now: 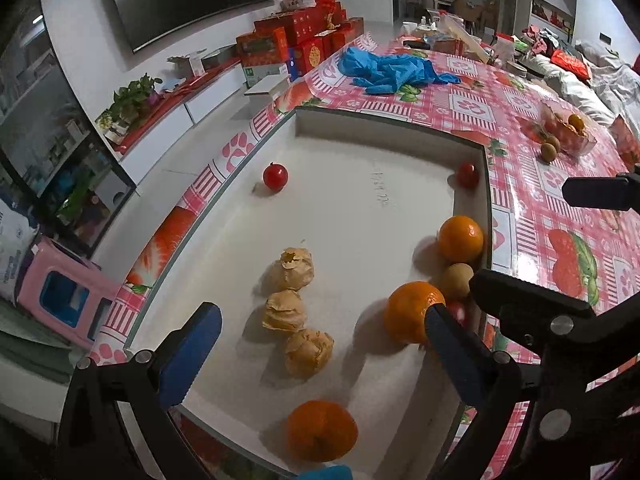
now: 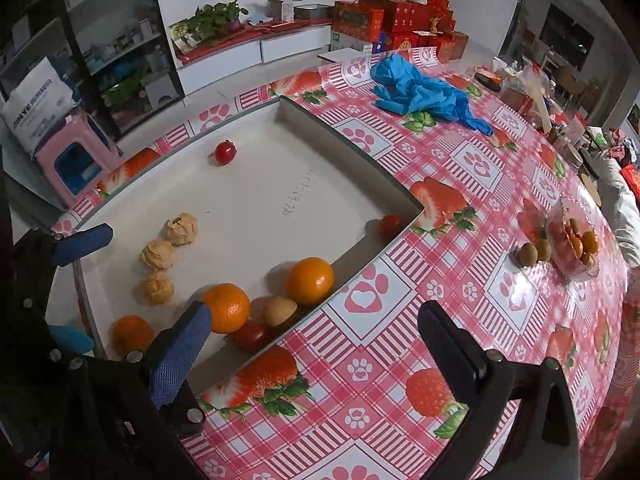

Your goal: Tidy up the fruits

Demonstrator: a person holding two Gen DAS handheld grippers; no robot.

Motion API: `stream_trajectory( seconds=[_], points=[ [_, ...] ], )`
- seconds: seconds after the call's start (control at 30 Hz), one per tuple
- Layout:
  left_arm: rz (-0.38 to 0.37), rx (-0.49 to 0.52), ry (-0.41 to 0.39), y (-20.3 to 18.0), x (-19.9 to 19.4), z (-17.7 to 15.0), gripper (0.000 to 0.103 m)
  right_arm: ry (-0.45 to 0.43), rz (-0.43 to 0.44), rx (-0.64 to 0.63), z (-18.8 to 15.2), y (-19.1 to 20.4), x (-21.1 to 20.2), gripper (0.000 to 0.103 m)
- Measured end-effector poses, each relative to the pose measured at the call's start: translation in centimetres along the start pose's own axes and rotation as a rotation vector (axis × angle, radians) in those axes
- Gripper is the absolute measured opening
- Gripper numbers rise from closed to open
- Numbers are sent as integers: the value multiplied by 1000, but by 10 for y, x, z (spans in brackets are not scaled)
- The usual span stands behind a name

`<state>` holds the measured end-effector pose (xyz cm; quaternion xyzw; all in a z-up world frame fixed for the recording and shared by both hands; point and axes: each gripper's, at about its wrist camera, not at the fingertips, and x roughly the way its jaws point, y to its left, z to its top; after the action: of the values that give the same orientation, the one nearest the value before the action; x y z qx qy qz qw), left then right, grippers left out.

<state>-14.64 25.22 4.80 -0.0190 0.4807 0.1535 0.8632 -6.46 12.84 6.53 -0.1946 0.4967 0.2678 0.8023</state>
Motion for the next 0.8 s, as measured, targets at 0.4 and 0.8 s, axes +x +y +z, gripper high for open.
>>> stream_trajectory(
  seconds=[0.4, 0.8],
  points=[
    [2, 13, -5, -5, -3, -1, 102, 4, -8, -3, -4, -1, -2, 103],
    [4, 26, -6, -14, -8, -3, 102, -2, -7, -1, -7, -4, -5, 103]
  ],
)
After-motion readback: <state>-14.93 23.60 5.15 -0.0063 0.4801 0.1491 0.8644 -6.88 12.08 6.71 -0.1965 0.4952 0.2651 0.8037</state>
